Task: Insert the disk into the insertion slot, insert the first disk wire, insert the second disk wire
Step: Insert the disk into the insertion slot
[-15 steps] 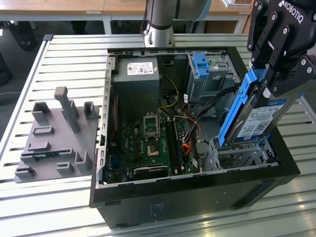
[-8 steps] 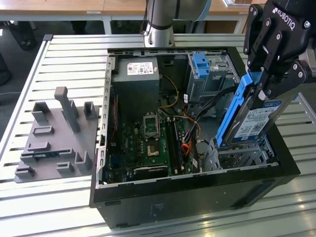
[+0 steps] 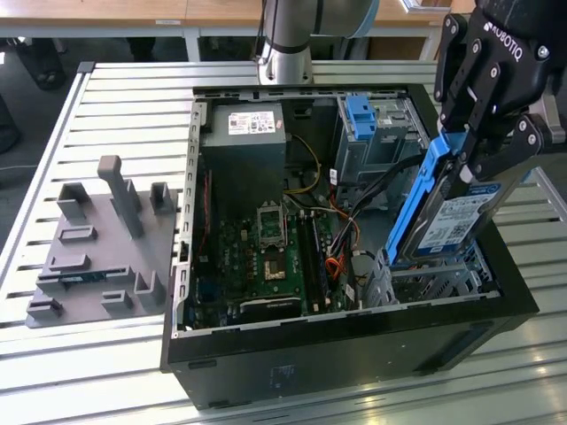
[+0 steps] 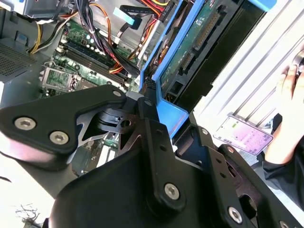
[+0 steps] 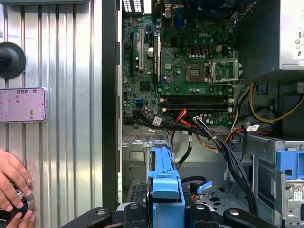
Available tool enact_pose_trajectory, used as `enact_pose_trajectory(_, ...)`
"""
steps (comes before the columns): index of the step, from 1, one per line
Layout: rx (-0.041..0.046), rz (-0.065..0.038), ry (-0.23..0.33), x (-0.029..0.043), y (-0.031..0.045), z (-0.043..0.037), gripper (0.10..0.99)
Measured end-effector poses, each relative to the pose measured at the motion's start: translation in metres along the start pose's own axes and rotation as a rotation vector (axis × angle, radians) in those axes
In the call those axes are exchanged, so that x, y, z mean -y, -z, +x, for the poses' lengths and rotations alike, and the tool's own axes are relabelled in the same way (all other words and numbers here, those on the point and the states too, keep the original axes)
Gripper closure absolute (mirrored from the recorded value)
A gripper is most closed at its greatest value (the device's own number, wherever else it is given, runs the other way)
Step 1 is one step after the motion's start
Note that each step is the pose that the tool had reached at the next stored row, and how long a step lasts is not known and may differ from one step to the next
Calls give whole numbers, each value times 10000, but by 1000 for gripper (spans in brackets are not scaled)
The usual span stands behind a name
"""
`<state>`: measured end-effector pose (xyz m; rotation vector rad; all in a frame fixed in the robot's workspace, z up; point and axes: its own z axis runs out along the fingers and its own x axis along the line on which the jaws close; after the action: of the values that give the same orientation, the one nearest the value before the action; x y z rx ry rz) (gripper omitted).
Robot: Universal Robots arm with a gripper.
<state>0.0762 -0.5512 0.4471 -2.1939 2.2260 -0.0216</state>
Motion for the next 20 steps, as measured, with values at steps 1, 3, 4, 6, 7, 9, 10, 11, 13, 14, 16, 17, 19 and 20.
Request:
enact_pose_trajectory(1,0,0,1,0,-6,0,722)
enact_pose_trajectory(3,2,0,0,-1,-21,0,722)
enact_pose_trajectory(4,2,0,0,-1,-28,0,722)
enact_pose_trajectory(6,10,0,0,-1,-43,0,722)
enact_pose_trajectory(7,16,0,-1,-1,-50,0,722)
enact_pose_trajectory(9,28,-1,-1,-1,-61,-2,722)
enact_pose_trajectory(10,31,0,-1,-1,-67,-2,722)
enact_pose_trajectory(11,34,0,-1,-1,-72,-3,722)
enact_pose_trajectory(13,38,-1,-1,-2,-83,-3,722)
enact_pose_trajectory(14,42,-1,-2,-2,-89,-3,722)
enact_pose_trajectory(16,57,-1,-3,-2,-100,-3,722)
enact_pose_trajectory(17,61,-3,-3,-2,-105,-3,722)
enact_pose_trajectory(19,66,-10,-4,-3,-120,-3,722)
enact_pose_trajectory(20,69,-12,-4,-3,-129,-3,722)
